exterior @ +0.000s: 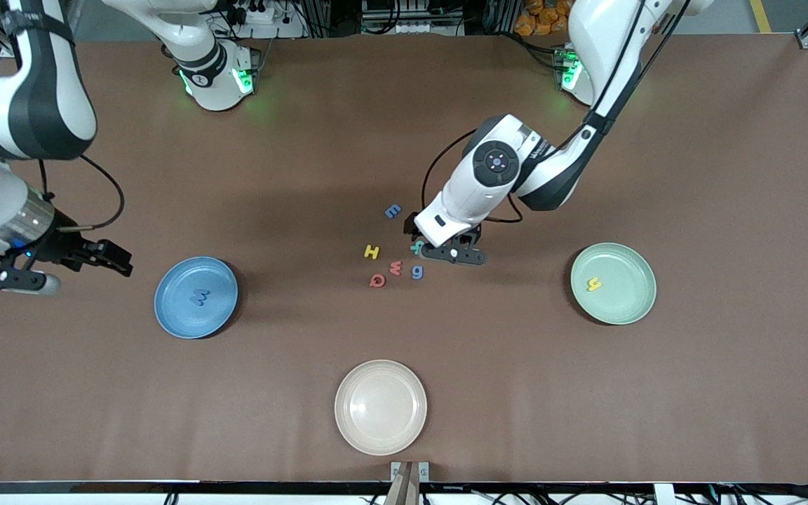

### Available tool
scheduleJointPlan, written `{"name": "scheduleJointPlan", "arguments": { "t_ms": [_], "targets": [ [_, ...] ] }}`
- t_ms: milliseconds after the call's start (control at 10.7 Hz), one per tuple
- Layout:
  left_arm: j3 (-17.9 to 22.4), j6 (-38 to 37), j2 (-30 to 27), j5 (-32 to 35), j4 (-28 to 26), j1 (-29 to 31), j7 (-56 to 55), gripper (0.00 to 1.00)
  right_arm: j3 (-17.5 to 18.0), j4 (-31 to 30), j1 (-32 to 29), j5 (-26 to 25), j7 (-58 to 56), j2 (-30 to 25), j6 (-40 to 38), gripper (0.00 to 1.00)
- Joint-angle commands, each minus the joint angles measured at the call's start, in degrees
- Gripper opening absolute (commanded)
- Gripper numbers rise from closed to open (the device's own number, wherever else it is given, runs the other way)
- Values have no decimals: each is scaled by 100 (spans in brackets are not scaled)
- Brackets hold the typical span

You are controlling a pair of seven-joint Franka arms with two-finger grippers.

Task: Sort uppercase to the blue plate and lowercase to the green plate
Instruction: 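Position the left gripper above the blue 3-shaped letter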

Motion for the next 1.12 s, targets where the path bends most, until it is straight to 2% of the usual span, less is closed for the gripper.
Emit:
{"name": "scheduleJointPlan", "arguments": {
  "t_ms": [0, 187, 562, 750, 937, 1031],
  "targets": [
    [493, 26, 501, 68, 538, -648, -523, 100, 42, -121, -26, 120, -97, -525, -215, 100],
    [705, 35, 713, 50, 733, -878, -593, 100, 42, 1, -18, 190, -88, -641, -496, 100],
    [768, 35, 758, 76, 769, -1194, -1032, 100, 42, 589, -17, 751, -88, -659, -1145, 100],
    [768, 0, 740, 434, 716, -1431, -1069, 100, 42, 705, -9, 849, -79, -658, -1340, 100],
    [558, 0, 758, 1066, 593, -1486, -571, 100, 42, 924, -9, 919, -71, -624, -1638, 100],
    [296, 0, 749, 1235, 514, -1425, -228, 100, 34, 969, -9, 1085, -62, -623, -1701, 100]
  ]
}}
